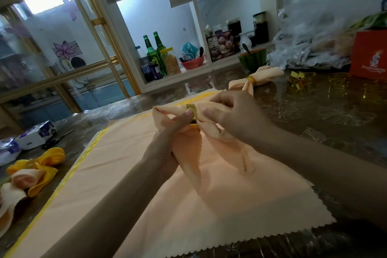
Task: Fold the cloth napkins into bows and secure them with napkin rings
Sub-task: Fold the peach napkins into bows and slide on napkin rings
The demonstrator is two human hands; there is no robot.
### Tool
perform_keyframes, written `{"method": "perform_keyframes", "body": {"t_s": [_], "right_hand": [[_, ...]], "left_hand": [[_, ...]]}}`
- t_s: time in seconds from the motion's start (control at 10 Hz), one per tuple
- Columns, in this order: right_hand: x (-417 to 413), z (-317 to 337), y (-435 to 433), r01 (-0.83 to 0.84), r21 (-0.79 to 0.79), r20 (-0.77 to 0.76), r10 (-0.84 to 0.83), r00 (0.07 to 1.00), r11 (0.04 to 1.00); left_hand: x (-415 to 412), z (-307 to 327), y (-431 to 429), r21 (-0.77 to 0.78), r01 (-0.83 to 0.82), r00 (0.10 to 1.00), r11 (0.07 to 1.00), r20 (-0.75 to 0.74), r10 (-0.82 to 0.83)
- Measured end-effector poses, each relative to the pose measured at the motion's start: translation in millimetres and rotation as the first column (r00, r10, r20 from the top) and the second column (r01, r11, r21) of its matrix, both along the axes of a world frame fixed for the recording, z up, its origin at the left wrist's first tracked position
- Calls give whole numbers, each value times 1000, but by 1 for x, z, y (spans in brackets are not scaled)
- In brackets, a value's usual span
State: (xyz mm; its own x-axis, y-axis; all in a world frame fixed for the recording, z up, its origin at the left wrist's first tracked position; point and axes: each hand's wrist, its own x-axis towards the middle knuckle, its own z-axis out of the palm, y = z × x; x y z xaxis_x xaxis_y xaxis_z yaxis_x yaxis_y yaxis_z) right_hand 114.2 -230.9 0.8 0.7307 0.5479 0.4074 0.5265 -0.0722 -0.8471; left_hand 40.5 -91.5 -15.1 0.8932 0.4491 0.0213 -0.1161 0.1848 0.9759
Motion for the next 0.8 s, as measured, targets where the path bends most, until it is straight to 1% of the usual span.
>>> {"method": "perform_keyframes", "body": {"t_s": [0.1, 0.2, 0.3, 0.4, 0.5, 0.6, 0.7, 0.8], "right_hand": [[-4, -3, 0, -41, -30, 252, 48, 967, 999], [-1, -6, -1, -90, -71, 189, 102, 977, 993], [4, -9, 0, -136, -7, -188, 133, 973, 991], [16, -5, -1, -162, 76, -611, 174, 772, 984], [22, 0, -7, -272, 99, -707, 260, 657, 957], [23, 3, -13, -364, 152, -745, 348, 569, 919], [22, 6, -17, -463, 106, -754, 375, 540, 880], [21, 8, -16, -475, 49, -712, 364, 601, 879]], "left_hand": [[-6, -2, -5, 3, -1, 1000, 1000, 25, 1], [-8, -2, -6, 28, -36, 999, 999, 20, 35], [-12, 2, -6, 16, 38, 999, 999, -2, -38], [-18, 11, -2, 73, 101, 995, 992, -30, -99], [-23, 15, -4, 154, 206, 978, 966, -1, -209], [-23, 13, -10, 199, 240, 970, 950, -10, -243], [-25, 14, -17, 204, 209, 978, 956, -48, -204], [-24, 14, -12, 166, 186, 981, 968, -85, -174]]}}
